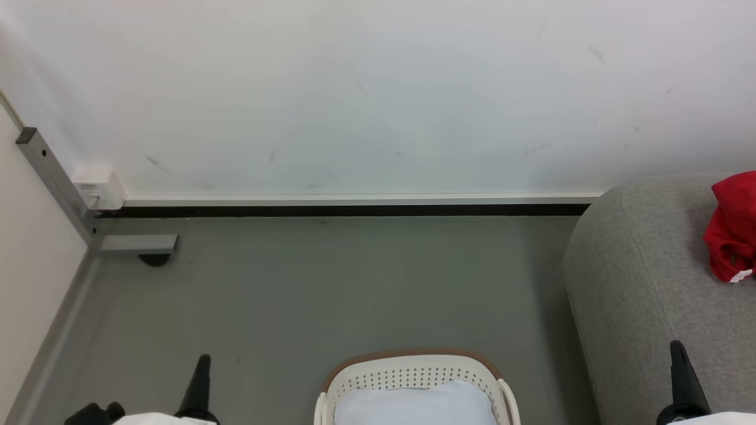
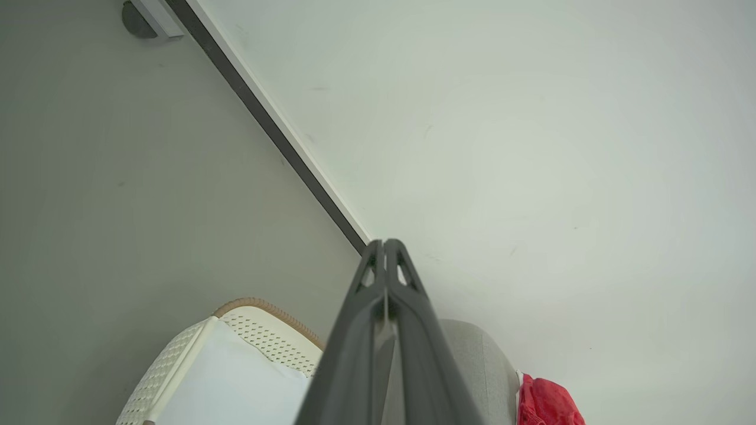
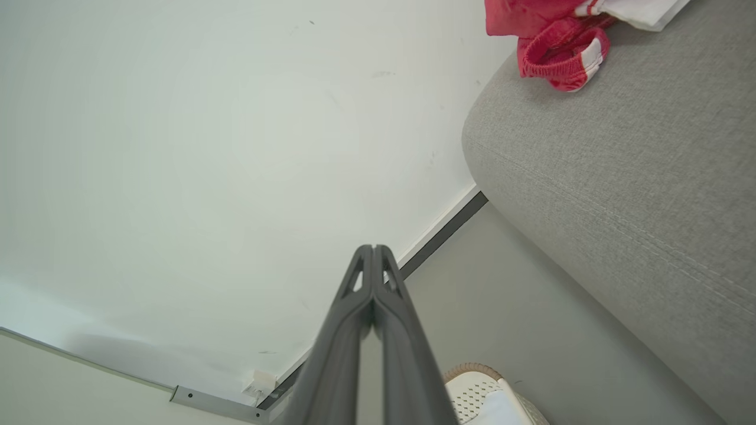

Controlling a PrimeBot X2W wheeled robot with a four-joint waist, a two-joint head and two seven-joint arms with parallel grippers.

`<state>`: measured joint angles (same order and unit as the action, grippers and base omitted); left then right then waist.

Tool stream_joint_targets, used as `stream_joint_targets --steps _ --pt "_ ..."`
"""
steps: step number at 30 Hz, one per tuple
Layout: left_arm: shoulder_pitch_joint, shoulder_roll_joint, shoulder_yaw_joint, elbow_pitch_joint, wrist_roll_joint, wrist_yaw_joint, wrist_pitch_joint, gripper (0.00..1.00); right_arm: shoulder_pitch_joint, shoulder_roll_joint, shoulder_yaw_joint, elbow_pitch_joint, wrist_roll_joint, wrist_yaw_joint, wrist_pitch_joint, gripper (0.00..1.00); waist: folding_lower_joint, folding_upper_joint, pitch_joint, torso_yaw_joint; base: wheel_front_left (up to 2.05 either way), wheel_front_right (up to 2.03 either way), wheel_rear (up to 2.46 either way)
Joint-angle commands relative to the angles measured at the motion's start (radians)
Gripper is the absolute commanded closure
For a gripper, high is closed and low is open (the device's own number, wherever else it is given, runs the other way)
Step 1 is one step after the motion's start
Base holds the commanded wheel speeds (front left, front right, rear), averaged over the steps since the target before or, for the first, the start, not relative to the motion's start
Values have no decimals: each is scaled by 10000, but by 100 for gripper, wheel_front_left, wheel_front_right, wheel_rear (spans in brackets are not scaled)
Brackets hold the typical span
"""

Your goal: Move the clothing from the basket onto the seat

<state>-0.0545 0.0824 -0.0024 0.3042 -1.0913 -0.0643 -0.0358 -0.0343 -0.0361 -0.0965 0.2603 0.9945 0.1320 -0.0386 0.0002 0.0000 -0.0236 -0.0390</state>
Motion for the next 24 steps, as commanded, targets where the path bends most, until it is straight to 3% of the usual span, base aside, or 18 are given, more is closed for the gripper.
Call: stream_joint_targets --steps 1,24 --pt "-213 37 104 -150 -247 -70 43 100 -198 -114 -28 -114 249 -11 64 100 -1 0 3 6 0 0 0" --pt "-375 -117 549 -346 -2302 -321 648 100 -462 -148 -96 -150 2678 -15 666 100 -1 0 93 137 0 0 0"
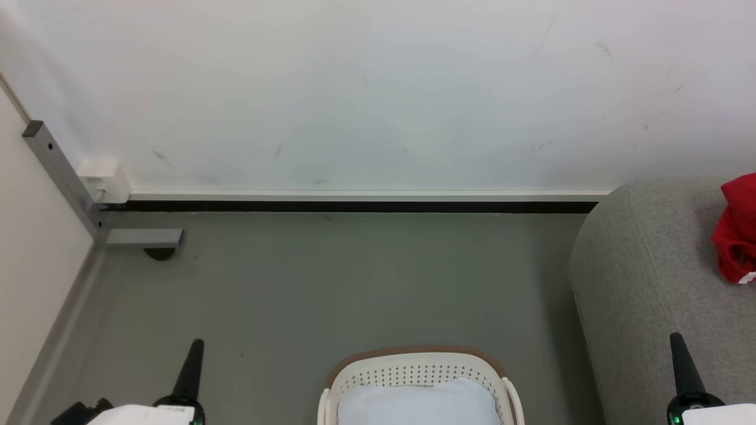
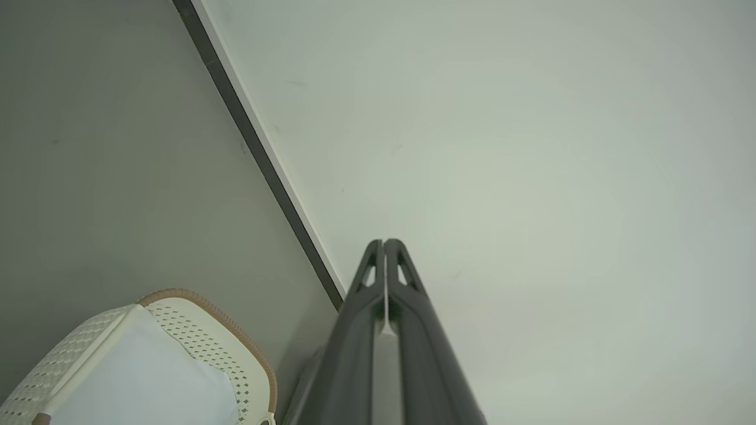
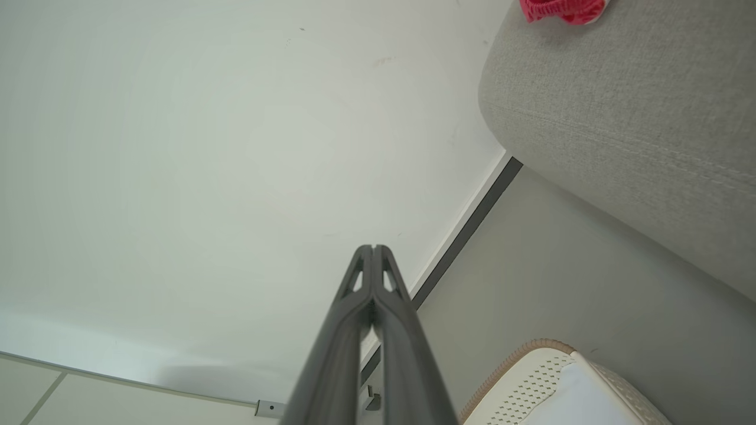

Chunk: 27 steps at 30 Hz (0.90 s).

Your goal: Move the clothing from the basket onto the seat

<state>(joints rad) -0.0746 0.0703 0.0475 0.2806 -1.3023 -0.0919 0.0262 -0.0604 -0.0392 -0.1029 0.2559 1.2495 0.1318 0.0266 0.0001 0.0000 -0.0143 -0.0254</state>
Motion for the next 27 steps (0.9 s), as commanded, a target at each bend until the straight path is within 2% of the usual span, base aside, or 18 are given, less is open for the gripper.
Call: stream_joint_targets --steps 1,27 --pt "-180 0 68 -116 -259 -59 60 100 -214 -118 -36 -107 225 -13 46 100 0 0 5 7 0 0 0" --pt "-309 -128 486 -279 -2113 -295 610 100 -430 -144 -101 -133 2454 -18 602 100 -1 0 107 156 0 0 0"
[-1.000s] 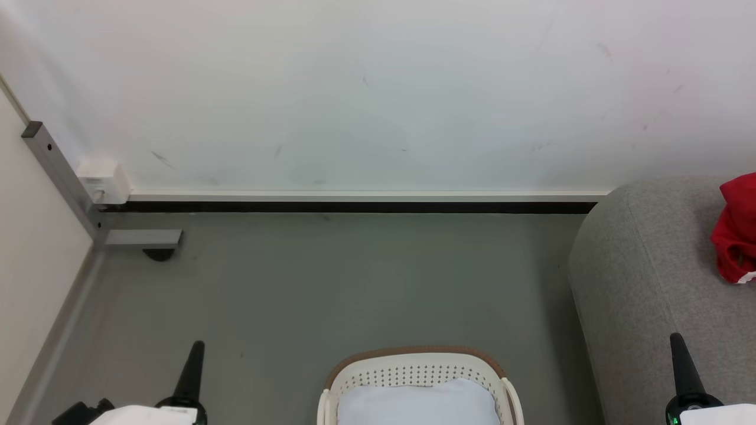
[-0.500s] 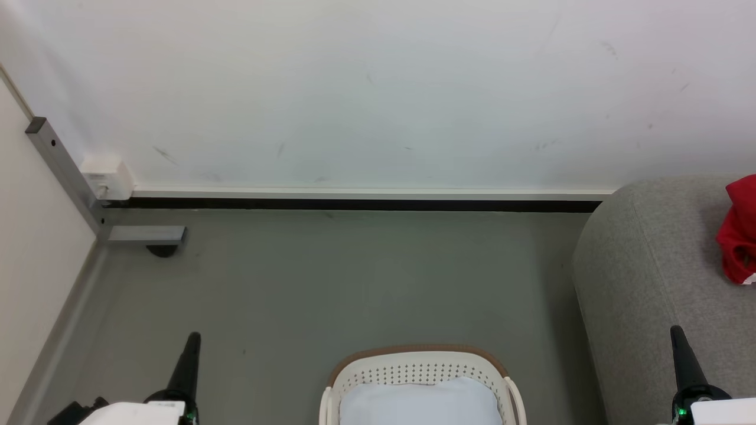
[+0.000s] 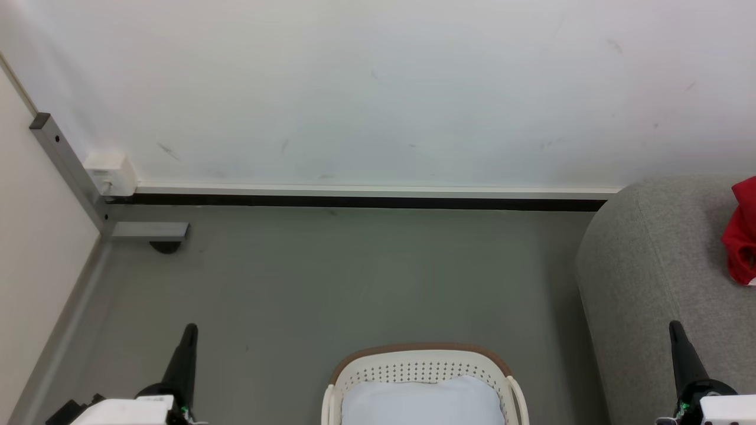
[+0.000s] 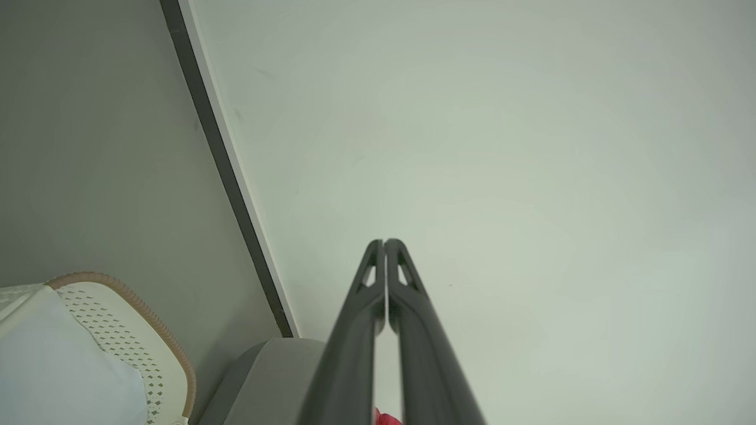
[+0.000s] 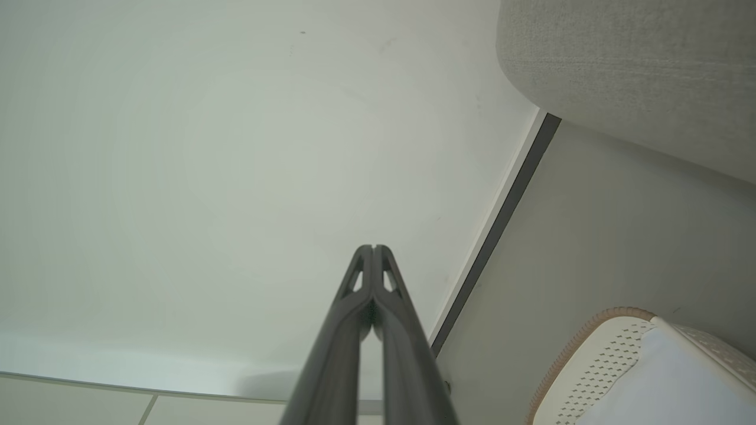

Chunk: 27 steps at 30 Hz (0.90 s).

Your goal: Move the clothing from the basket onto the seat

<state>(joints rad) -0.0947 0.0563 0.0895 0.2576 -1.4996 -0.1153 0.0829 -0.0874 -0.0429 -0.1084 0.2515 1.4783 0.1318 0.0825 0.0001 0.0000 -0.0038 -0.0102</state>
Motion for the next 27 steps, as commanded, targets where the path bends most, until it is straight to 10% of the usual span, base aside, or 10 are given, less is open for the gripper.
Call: stream_joint_targets --steps 1,27 --pt "-112 7 82 -54 -195 -73 51 100 -163 -108 -49 -88 239 -18 71 100 -1 0 5 9 0 0 0" --pt "-183 -59 279 -145 -1191 -187 352 100 -279 -112 -78 -93 1353 -21 352 100 -1 0 69 102 0 0 0"
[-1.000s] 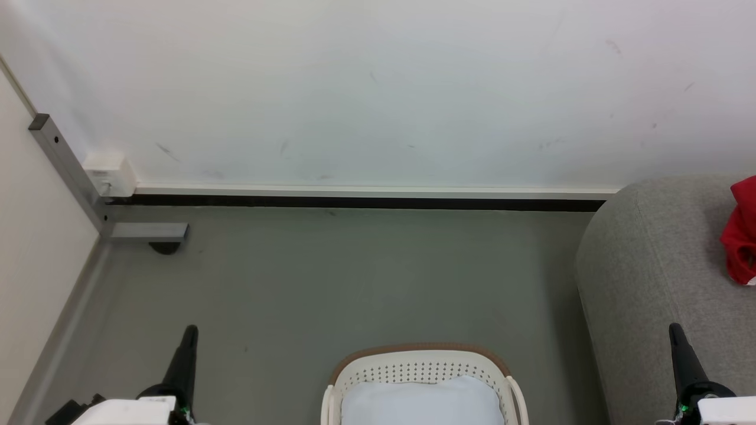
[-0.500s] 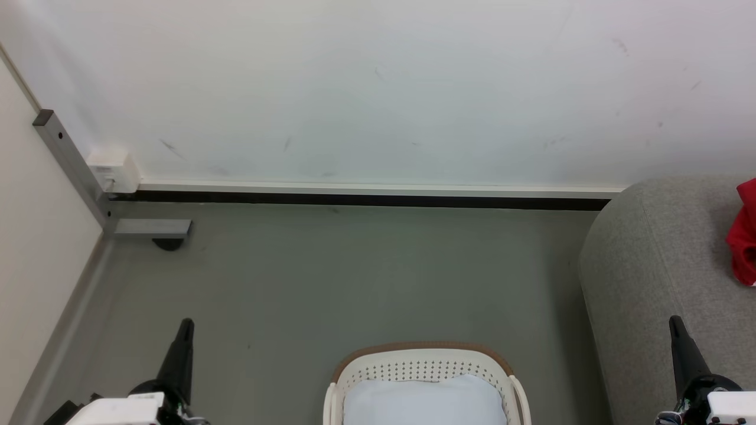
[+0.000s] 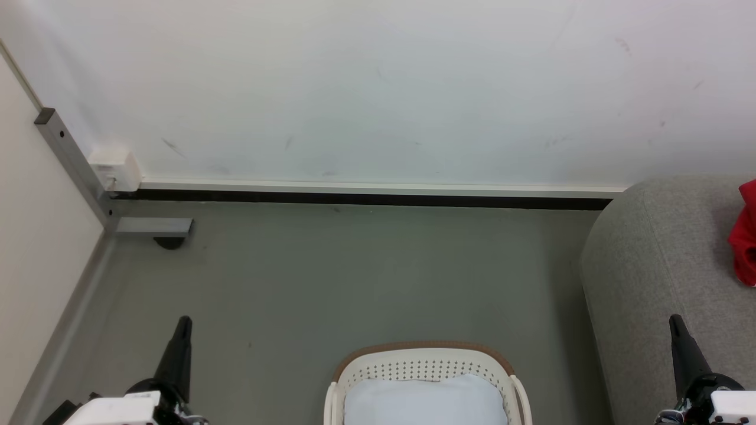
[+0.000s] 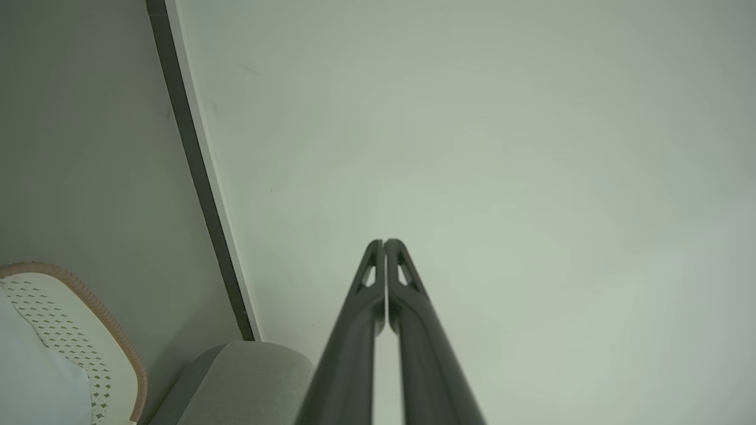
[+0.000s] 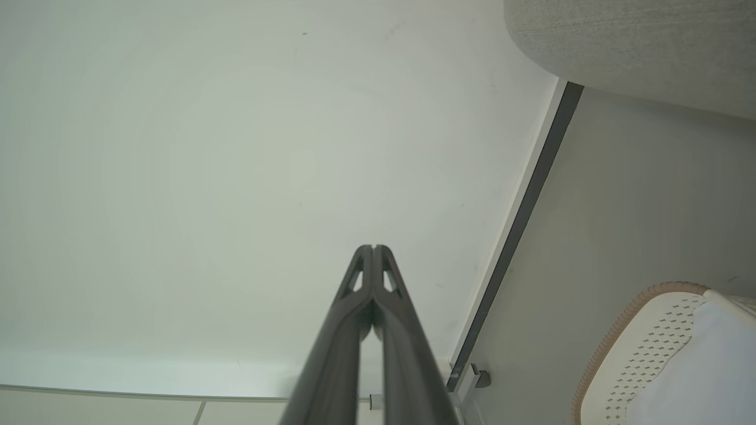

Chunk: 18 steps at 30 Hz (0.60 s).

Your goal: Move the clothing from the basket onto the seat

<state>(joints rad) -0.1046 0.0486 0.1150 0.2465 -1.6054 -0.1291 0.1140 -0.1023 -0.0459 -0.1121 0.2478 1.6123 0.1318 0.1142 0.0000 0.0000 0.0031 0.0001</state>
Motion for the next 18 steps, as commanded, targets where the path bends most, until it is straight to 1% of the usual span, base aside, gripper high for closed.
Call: stream_joint_targets --steps 1,18 --pt "-84 18 24 -34 -133 -49 41 100 -129 -82 -41 -56 13 -21 35 100 0 0 0 -1 0 0 0" --pt "-83 18 23 -36 -134 -38 40 100 -128 -82 -40 -55 13 -21 35 100 0 0 0 -1 0 0 0"
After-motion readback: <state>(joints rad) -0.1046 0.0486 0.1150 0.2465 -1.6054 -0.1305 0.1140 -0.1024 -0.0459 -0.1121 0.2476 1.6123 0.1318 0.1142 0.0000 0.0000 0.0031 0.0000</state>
